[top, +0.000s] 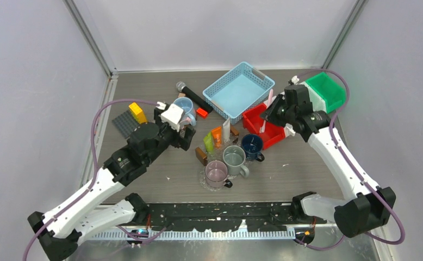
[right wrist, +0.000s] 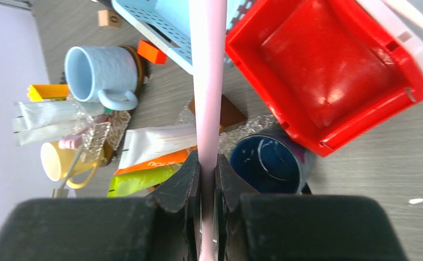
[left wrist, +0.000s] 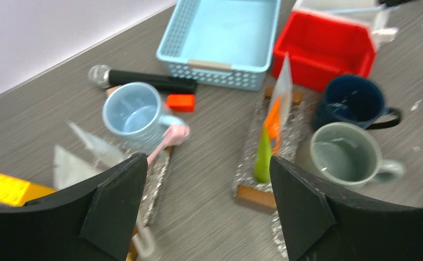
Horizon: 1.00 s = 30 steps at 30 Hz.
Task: Prepare toiletry sets of a toothbrush and toothpaste on the tray
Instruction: Pick up the toothbrush from the storage box.
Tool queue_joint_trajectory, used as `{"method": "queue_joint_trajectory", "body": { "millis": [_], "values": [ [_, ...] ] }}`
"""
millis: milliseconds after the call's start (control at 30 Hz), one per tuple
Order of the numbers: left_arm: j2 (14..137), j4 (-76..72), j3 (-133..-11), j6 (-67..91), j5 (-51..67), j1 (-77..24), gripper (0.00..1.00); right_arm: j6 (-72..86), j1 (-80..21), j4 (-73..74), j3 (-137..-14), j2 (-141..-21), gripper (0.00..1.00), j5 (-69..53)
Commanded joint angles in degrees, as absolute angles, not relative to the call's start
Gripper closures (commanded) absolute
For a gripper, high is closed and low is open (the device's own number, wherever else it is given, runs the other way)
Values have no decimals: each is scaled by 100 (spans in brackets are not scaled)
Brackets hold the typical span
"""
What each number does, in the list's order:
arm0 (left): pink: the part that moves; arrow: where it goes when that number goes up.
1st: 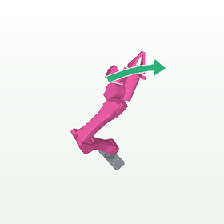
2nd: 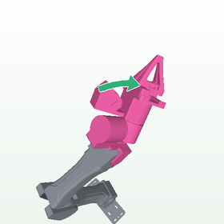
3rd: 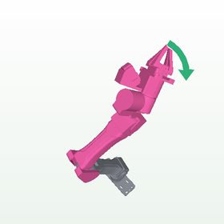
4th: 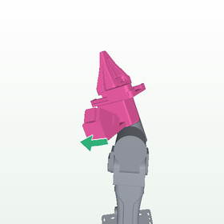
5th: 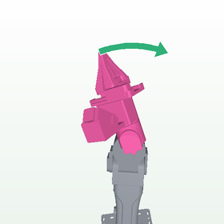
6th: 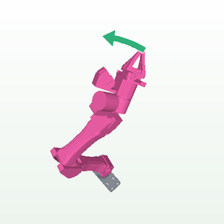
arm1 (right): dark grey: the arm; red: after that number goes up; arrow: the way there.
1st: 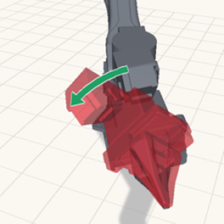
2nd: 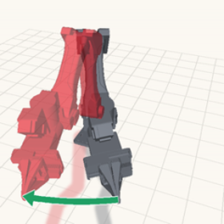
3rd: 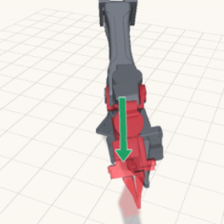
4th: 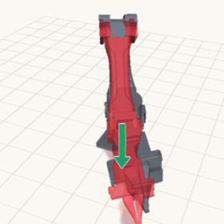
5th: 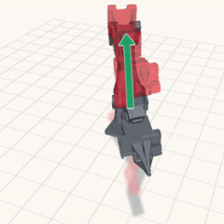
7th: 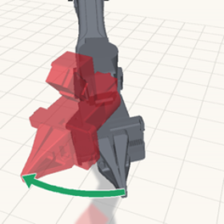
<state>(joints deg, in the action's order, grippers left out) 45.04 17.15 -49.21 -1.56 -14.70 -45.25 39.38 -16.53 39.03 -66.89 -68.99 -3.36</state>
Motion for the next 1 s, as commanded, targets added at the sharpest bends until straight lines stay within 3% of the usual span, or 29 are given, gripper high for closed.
{"method": "queue_joint_trajectory", "body": {
  "millis": [0,200,367,733,967],
  "values": [
    [4975,1048,-5388,836,-770,-4649,15,4892,-1843,2546,-6165,-6491,99,-91],
    [5860,316,-5678,728,-1105,-5369,16,5383,-1903,2210,-5952,-6300,98,238],
    [6507,-610,-5789,-382,-1509,-5986,16,5817,-1926,2428,-6024,-6258,97,278],
    [7536,-3265,-5342,-2553,-1418,-6631,18,6855,-2497,4807,-7265,-6647,98,1536],
    [8102,-3827,-5450,-2830,-1195,-6704,20,7277,-3029,5013,-7329,-6716,98,1987]
  ]
}}
